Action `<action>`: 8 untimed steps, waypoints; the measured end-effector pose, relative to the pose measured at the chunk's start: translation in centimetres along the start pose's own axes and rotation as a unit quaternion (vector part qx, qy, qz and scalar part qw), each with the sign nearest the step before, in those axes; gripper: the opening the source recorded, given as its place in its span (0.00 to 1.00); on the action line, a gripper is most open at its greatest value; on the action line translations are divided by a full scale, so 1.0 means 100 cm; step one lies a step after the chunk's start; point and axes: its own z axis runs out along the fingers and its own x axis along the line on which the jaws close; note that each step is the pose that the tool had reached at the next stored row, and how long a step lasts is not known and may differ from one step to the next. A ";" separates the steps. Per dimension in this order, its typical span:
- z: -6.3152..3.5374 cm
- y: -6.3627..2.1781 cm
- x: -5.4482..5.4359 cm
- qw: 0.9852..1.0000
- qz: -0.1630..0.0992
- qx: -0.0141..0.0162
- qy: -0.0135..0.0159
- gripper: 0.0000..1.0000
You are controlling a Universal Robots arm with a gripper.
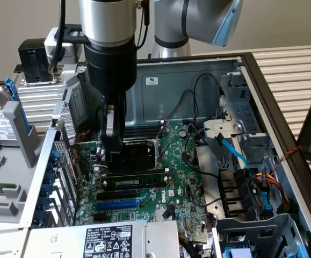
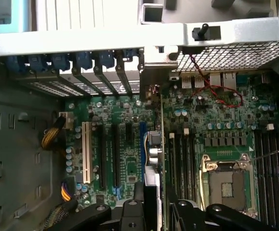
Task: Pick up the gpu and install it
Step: 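Insert the gpu into the slot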
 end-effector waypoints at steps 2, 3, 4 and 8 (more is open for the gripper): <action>0.0037 -0.0004 0.003 1.000 0.000 0.000 -0.001 0.27; 0.0056 -0.0006 0.004 1.000 0.000 0.000 -0.002 0.27; 0.0072 -0.0008 0.006 1.000 0.000 0.000 -0.002 0.27; 0.0159 -0.0010 0.009 1.000 0.000 0.000 -0.004 0.27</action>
